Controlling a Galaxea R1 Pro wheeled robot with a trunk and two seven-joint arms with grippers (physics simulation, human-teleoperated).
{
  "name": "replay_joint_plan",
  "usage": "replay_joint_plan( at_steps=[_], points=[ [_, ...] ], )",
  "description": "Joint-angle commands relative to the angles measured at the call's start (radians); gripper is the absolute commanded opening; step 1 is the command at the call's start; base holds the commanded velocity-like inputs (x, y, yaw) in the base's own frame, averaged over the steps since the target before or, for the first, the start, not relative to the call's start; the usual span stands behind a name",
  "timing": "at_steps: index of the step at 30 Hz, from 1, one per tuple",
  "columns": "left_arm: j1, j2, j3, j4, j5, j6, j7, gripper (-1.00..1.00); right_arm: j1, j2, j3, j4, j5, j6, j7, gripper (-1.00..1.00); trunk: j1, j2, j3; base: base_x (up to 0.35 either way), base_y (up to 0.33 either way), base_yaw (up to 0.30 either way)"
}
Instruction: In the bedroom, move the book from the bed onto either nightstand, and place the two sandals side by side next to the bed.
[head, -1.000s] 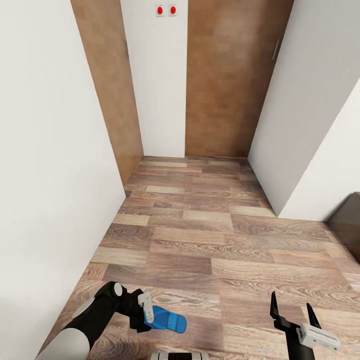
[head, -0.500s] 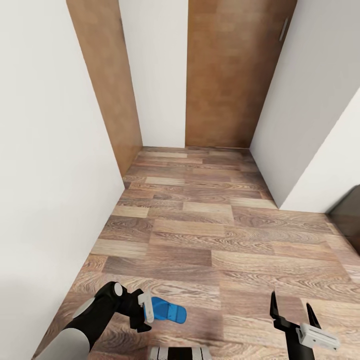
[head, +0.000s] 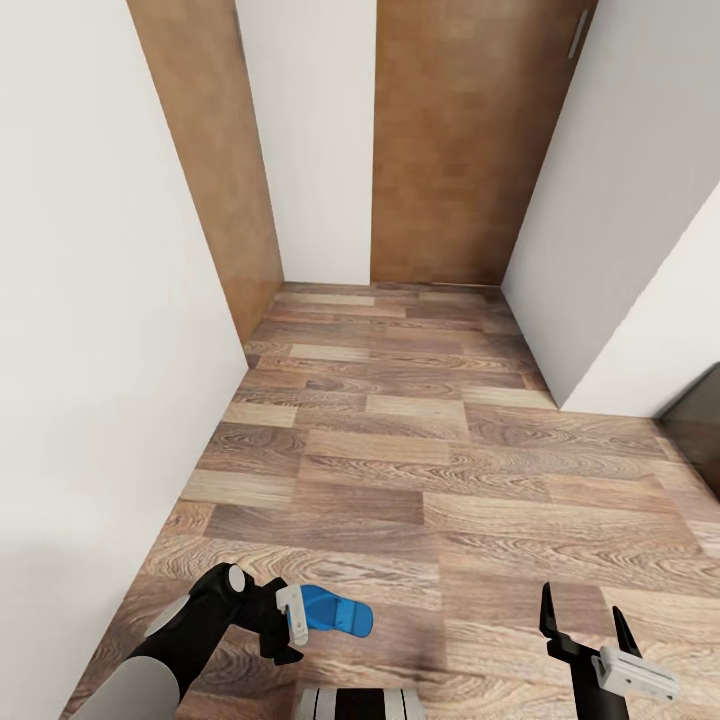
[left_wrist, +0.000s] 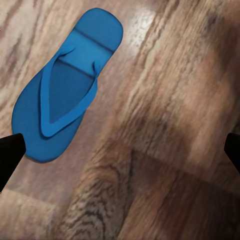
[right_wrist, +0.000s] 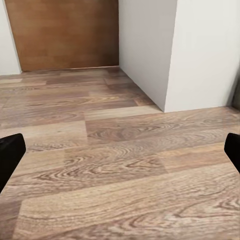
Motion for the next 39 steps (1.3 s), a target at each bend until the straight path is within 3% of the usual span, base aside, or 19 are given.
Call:
replay_joint_plan(
  at_steps=[1,13,15,18,19,21,26,30,39],
  points=[
    [0.000,0.000,-0.001,-0.002,-0.001,0.010,-0.002,1.00,0.000,0.000,0.002,0.000,0.001,-0.002,-0.005,1.00,0.000,0.000,-0.001,0.000,0.000,0.000],
    [0.000,0.006,0.001,-0.018,-0.015,0.013,0.004,1.00,0.000,0.000,0.002,0.000,0.000,-0.002,-0.005,1.00,0.000,0.000,-0.001,0.000,0.000,0.000],
    [0.000,0.007,0.001,-0.031,-0.042,0.013,0.005,1.00,0.000,0.000,0.001,0.000,0.000,-0.002,-0.005,1.00,0.000,0.000,-0.001,0.000,0.000,0.000],
    [-0.003,0.007,0.000,-0.039,-0.138,0.011,0.004,1.00,0.000,0.000,0.000,0.000,0.000,-0.002,-0.005,1.00,0.000,0.000,-0.001,0.000,0.000,0.000],
    [-0.008,0.007,0.000,-0.040,-0.187,0.010,0.004,1.00,0.000,0.000,0.000,0.000,-0.001,-0.002,-0.005,1.00,0.000,0.000,-0.001,0.000,0.000,0.000],
    [-0.016,0.007,0.001,-0.041,-0.228,0.010,0.004,1.00,0.000,-0.001,0.000,0.000,-0.001,-0.002,-0.005,1.00,0.000,0.000,-0.001,0.000,0.000,0.000],
    [-0.039,0.004,0.000,-0.047,-0.260,0.014,0.001,1.00,0.000,-0.001,0.000,0.000,-0.001,-0.002,-0.005,1.00,0.000,0.000,-0.001,0.000,0.000,0.000],
    [-0.059,0.005,0.000,-0.096,-0.316,0.015,-0.004,1.00,0.000,0.000,0.000,0.000,-0.001,-0.002,-0.005,1.00,0.000,0.000,-0.001,0.000,0.000,0.000],
    [-0.092,0.007,0.000,-0.114,-0.321,0.009,-0.062,1.00,0.000,0.000,0.000,0.000,-0.001,-0.002,-0.005,1.00,0.000,0.000,-0.001,0.000,0.000,0.000]
  ],
)
